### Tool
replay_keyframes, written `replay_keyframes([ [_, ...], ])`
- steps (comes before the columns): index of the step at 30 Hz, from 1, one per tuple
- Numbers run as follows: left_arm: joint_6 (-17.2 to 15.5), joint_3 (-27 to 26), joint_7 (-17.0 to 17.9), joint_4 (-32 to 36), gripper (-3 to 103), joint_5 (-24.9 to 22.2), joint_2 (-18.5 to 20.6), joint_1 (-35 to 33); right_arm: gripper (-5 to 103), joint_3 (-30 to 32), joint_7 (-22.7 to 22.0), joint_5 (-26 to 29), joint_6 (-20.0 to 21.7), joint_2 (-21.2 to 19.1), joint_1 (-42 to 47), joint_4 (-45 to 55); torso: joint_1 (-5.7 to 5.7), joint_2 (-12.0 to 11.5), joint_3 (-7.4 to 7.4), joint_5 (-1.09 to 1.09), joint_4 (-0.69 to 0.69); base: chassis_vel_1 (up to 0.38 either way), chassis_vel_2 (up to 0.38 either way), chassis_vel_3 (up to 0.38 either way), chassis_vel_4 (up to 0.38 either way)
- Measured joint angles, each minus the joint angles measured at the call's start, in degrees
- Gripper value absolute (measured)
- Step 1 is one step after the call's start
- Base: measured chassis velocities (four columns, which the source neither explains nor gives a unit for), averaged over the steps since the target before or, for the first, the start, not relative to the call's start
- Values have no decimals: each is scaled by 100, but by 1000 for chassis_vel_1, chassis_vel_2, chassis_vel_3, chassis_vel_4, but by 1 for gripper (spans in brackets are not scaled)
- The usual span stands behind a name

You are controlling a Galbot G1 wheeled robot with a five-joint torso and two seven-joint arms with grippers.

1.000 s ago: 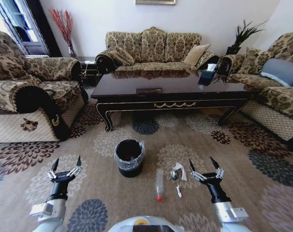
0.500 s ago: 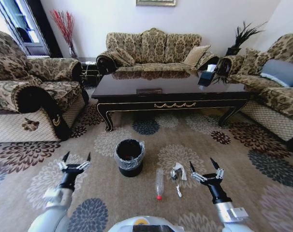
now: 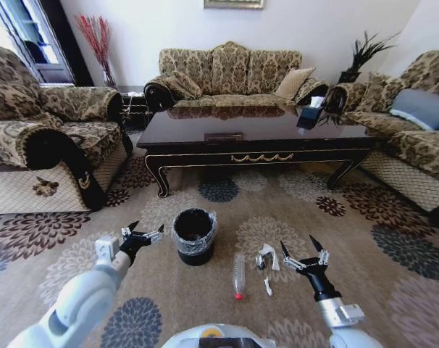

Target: Move to the front of the table and pick up the trash from the floor, then place it into the trash bin.

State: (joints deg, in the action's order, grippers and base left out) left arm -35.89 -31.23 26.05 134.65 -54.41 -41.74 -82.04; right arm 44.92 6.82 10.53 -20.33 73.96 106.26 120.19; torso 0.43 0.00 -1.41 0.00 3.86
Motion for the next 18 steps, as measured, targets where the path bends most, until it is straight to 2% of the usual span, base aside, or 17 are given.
replay_keyframes([
  [2, -31, 51, 55, -48, 100, -134, 48, 102, 100, 0, -1, 1, 0, 3, 0, -2, 0, 0, 0, 0, 0, 0, 0, 0, 0],
  [3, -95, 165, 170, -135, 100, -386, 114, 325, 100, -2, -1, 0, 0, 9, 1, -3, 0, 0, 0, -1, 0, 0, 0, 0, 0],
  [4, -215, 397, 357, -321, 100, -805, 200, 792, 100, -9, -3, -6, 0, 23, 5, -2, 0, 0, 0, -1, 1, 0, 0, 0, 0],
  [6, -393, 778, 682, -648, 100, -1250, 270, 1479, 100, -13, -11, -24, 1, 45, 16, 14, 0, 0, 0, -1, 3, 0, 0, 0, 0],
  [8, -423, 862, 742, -716, 100, -1332, 278, 1598, 100, -13, -14, -27, 2, 48, 18, 17, 0, 0, 0, 0, 2, 0, 0, 0, 0],
  [9, -577, 1215, 1052, -999, 100, -1694, 293, 2082, 100, -10, -18, -35, 4, 58, 27, 29, 0, 0, 0, -1, 2, 0, 0, 0, 0],
  [10, -623, 1390, 1215, -1133, 100, -1877, 288, 2305, 100, -2, -23, -36, 4, 64, 33, 31, 0, 0, -1, 0, 0, 0, 0, 0, 0],
  [11, -656, 1624, 1421, -1301, 100, -2123, 260, 2614, 100, 13, -27, -42, 4, 71, 42, 35, 0, 0, 0, -1, 1, 0, 0, 0, 0],
  [12, -656, 1624, 1421, -1301, 100, -2123, 260, 2614, 100, 13, -27, -42, 4, 71, 42, 35, 0, 0, 0, -1, 1, 0, 0, 0, 0],
  [13, -673, 1946, 1701, -1496, 100, -2444, 201, 3019, 100, 29, -31, -52, 4, 79, 54, 35, 0, 0, 0, 0, 1, 0, 0, 0, 0],
  [14, -675, 2121, 1822, -1612, 100, -2600, 172, 3242, 100, 40, -33, -58, 4, 87, 62, 35, 0, 0, 0, -1, 2, 0, 0, 0, 0],
  [17, -675, 2400, 2015, -1810, 100, -2828, 108, 3591, 100, 56, -36, -60, 4, 97, 73, 35, 0, 0, 0, 1, 2, 0, 0, 0, 0],
  [18, -675, 2594, 2168, -1970, 100, -3068, 11, 3847, 100, 66, -39, -60, 2, 105, 76, 35, 0, 0, 0, 1, 1, 0, 0, 0, 0],
])
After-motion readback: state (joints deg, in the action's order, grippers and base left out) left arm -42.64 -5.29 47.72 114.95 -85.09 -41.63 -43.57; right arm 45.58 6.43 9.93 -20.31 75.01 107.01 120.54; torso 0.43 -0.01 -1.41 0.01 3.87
